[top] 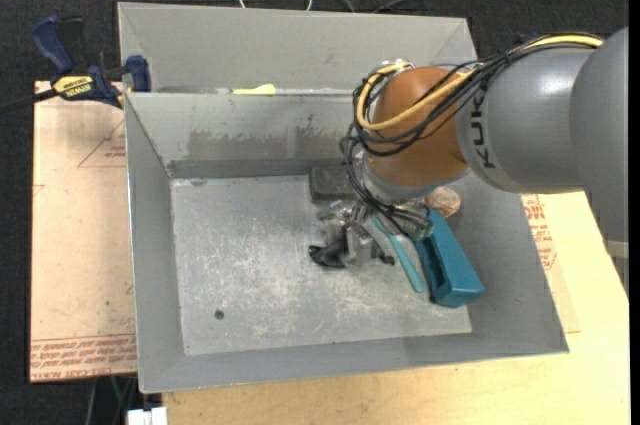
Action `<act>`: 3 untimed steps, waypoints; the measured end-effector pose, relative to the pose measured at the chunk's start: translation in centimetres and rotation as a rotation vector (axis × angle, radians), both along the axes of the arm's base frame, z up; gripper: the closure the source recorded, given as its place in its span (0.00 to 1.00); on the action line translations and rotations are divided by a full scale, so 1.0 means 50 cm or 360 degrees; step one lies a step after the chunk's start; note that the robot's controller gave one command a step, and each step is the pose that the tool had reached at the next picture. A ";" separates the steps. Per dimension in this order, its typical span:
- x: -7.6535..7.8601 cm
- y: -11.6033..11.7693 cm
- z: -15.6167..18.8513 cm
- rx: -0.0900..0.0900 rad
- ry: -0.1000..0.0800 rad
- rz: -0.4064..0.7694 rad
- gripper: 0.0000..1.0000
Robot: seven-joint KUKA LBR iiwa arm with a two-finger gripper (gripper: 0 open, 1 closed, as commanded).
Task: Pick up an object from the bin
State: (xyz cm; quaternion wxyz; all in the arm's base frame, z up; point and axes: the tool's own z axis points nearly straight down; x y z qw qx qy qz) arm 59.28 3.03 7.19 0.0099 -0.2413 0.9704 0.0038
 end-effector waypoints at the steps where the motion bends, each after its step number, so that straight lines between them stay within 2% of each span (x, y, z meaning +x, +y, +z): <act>1: 0.000 0.000 0.000 0.0000 0.0000 0.0000 1.00; 2: -0.006 -0.040 0.110 -0.0001 0.0006 0.0119 1.00; 3: 0.041 -0.056 0.263 0.0001 0.0004 0.0059 1.00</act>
Offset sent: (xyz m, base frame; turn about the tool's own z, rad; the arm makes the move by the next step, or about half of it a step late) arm -0.0046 -0.0703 0.1957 -0.2494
